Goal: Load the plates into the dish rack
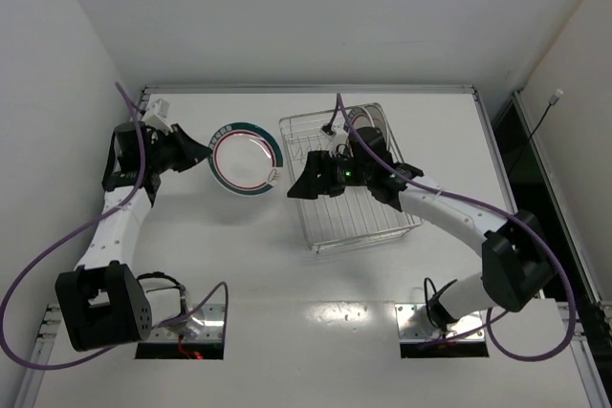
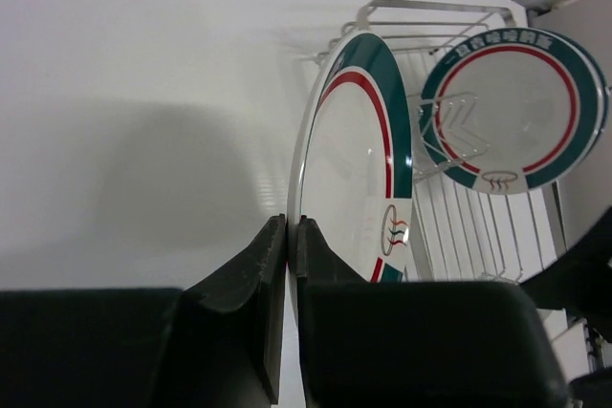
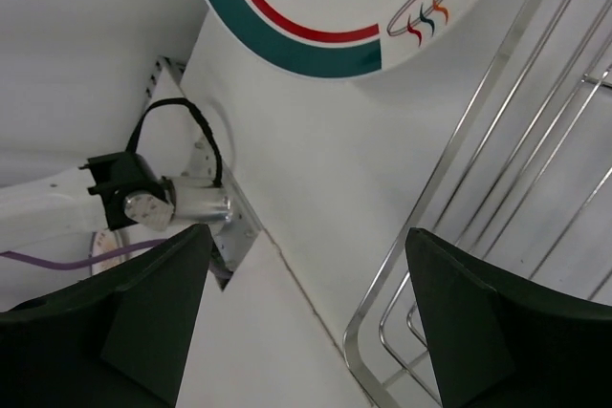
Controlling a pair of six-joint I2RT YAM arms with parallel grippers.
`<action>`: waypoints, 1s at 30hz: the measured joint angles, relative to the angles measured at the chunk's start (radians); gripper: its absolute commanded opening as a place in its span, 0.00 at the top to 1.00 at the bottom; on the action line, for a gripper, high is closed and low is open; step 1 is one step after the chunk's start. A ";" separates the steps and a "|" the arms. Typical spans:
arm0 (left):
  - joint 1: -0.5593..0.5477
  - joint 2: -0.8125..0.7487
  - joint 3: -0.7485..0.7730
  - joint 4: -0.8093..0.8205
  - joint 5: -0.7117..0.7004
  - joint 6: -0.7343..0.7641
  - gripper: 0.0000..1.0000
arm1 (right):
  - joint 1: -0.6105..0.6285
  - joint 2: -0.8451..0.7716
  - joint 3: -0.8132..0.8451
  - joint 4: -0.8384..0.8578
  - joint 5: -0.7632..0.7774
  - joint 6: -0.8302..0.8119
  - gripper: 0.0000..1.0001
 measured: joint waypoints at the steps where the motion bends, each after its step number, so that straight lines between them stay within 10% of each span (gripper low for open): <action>1: 0.000 -0.003 -0.004 0.014 0.016 -0.002 1.00 | -0.005 0.011 0.000 0.018 -0.014 0.012 0.20; 17: 0.000 0.003 -0.079 0.267 0.302 -0.131 1.00 | -0.086 0.251 0.069 0.182 -0.117 0.137 0.22; 20: 0.000 0.029 -0.093 0.332 0.359 -0.171 1.00 | -0.092 0.274 0.069 0.217 -0.127 0.162 0.52; 22: 0.000 0.057 -0.106 0.383 0.399 -0.206 1.00 | -0.094 0.277 0.070 0.247 -0.142 0.184 0.93; 25: 0.007 0.115 -0.123 0.468 0.442 -0.256 1.00 | -0.099 0.277 0.074 0.287 -0.157 0.223 1.00; 30: 0.010 0.154 -0.122 0.473 0.477 -0.278 0.32 | -0.112 0.257 0.076 0.227 -0.117 0.212 1.00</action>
